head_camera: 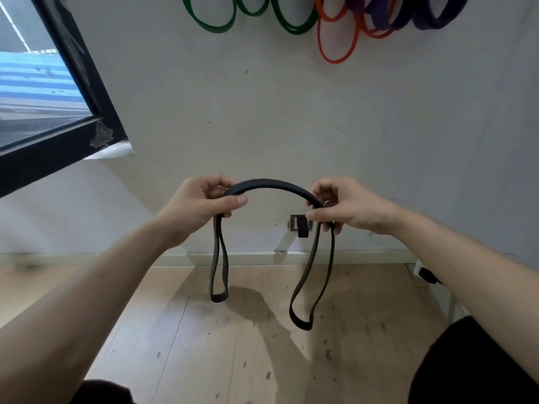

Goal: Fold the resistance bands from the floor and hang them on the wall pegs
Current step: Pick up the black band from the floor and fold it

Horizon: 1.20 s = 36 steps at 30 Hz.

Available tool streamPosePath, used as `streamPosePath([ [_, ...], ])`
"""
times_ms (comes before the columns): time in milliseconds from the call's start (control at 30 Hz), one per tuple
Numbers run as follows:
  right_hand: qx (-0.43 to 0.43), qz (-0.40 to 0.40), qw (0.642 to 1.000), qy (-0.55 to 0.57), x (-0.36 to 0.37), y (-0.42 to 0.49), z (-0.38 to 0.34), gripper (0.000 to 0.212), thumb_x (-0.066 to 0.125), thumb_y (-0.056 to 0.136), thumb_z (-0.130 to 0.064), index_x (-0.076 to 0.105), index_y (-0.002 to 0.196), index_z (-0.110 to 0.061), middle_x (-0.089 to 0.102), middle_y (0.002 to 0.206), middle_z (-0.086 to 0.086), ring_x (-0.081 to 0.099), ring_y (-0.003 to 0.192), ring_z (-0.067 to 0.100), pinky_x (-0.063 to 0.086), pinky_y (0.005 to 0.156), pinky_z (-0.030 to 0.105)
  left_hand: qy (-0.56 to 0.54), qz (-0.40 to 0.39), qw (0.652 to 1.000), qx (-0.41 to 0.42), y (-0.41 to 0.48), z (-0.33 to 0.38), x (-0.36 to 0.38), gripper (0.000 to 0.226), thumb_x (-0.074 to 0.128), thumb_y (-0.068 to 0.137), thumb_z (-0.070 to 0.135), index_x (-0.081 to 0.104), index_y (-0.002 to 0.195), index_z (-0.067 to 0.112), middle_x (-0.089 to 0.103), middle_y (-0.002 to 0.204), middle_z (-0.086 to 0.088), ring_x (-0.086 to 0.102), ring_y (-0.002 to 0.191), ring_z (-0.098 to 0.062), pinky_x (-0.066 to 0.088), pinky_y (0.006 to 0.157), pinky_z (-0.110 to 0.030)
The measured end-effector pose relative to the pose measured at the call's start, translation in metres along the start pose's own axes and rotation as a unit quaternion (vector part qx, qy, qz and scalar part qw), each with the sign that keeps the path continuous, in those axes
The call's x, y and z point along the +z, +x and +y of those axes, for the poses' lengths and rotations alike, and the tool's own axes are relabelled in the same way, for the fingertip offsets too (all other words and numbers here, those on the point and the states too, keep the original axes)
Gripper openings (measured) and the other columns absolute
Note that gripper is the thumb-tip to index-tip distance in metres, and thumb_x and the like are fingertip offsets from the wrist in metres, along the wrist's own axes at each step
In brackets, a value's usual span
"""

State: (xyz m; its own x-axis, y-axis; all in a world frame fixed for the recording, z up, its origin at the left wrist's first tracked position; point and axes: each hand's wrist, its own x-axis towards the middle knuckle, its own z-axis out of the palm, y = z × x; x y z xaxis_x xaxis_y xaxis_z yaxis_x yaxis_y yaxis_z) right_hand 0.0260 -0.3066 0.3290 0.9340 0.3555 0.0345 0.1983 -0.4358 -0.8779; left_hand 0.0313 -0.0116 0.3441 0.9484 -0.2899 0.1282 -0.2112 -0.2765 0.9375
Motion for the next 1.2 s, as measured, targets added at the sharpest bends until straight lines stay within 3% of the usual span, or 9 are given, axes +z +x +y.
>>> streamPosePath([
  [100,-0.010,0.003,0.999,0.031,-0.002,-0.003,-0.005,0.017,0.077,0.085,-0.010,0.064,0.097,-0.007,0.069,0.079,0.009,0.065,0.065,0.027,0.052,0.052,0.032,0.018,-0.060,0.998,-0.021,-0.003,-0.003,0.003,0.038,0.081,0.071,0.026,0.071,0.104,0.009,0.068,0.076,-0.001,0.062,0.074,-0.012,0.052,0.078,-0.031],
  [267,-0.025,0.011,0.998,0.053,0.003,-0.002,-0.009,0.016,0.078,0.084,-0.012,0.067,0.095,-0.010,0.067,0.079,0.012,0.064,0.063,0.024,0.049,0.048,0.026,0.031,-0.087,0.996,-0.012,-0.002,-0.002,0.022,0.025,0.081,0.080,0.016,0.072,0.102,0.009,0.067,0.069,0.007,0.061,0.068,-0.009,0.049,0.072,-0.027],
  [500,-0.053,-0.020,0.998,0.024,0.014,-0.002,-0.014,0.019,0.078,0.086,-0.015,0.068,0.100,-0.007,0.068,0.087,0.026,0.065,0.065,0.025,0.050,0.051,0.027,0.036,-0.119,0.992,0.008,-0.001,0.005,0.055,0.033,0.081,0.080,0.030,0.072,0.105,0.010,0.068,0.073,0.003,0.062,0.071,-0.014,0.055,0.073,-0.030],
  [700,-0.028,-0.055,0.998,0.002,0.017,0.001,-0.006,0.021,0.078,0.085,-0.014,0.066,0.100,-0.007,0.069,0.096,0.026,0.068,0.072,0.024,0.051,0.053,0.026,0.038,-0.076,0.996,0.029,-0.001,0.011,0.063,0.014,0.072,0.092,0.021,0.072,0.098,0.009,0.064,0.065,0.007,0.059,0.062,-0.012,0.049,0.067,-0.023],
  [800,-0.006,-0.115,0.991,-0.068,0.021,0.004,0.003,0.017,0.077,0.085,-0.015,0.067,0.096,-0.007,0.069,0.094,0.019,0.068,0.078,0.020,0.056,0.059,0.030,0.013,-0.064,0.997,0.045,-0.001,0.014,0.063,0.012,0.071,0.092,0.022,0.072,0.095,0.010,0.061,0.073,-0.007,0.059,0.064,-0.017,0.051,0.071,-0.031],
  [900,0.024,-0.154,0.981,-0.116,0.025,0.008,0.015,0.010,0.075,0.088,-0.018,0.069,0.089,-0.010,0.067,0.084,0.004,0.065,0.077,0.011,0.059,0.066,0.031,-0.035,-0.024,0.998,0.056,0.001,0.017,0.057,0.018,0.069,0.094,0.024,0.071,0.098,0.007,0.057,0.071,-0.005,0.059,0.066,-0.020,0.053,0.075,-0.036],
  [967,0.024,-0.138,0.984,-0.109,0.023,0.009,0.017,0.008,0.073,0.090,-0.019,0.069,0.086,-0.013,0.066,0.081,-0.002,0.063,0.074,0.008,0.057,0.069,0.031,-0.044,0.002,0.997,0.060,0.002,0.018,0.049,0.021,0.063,0.097,0.023,0.068,0.101,0.004,0.056,0.068,0.000,0.061,0.066,-0.019,0.055,0.075,-0.031],
  [1033,0.011,-0.099,0.992,-0.084,0.017,0.009,0.015,0.008,0.073,0.090,-0.020,0.070,0.092,-0.013,0.072,0.089,0.004,0.066,0.077,0.017,0.054,0.071,0.029,-0.049,0.018,0.997,0.056,0.002,0.017,0.042,0.020,0.059,0.100,0.022,0.066,0.101,0.004,0.057,0.068,0.001,0.062,0.067,-0.018,0.056,0.073,-0.026],
  [1200,-0.014,-0.036,0.999,-0.004,0.004,0.007,0.010,0.021,0.074,0.088,-0.017,0.068,0.105,-0.007,0.075,0.101,0.018,0.072,0.099,0.033,0.054,0.097,0.052,-0.064,0.045,0.996,0.031,0.004,0.013,0.029,0.017,0.056,0.102,0.021,0.066,0.096,0.009,0.054,0.070,0.001,0.056,0.064,-0.015,0.054,0.071,-0.025],
])
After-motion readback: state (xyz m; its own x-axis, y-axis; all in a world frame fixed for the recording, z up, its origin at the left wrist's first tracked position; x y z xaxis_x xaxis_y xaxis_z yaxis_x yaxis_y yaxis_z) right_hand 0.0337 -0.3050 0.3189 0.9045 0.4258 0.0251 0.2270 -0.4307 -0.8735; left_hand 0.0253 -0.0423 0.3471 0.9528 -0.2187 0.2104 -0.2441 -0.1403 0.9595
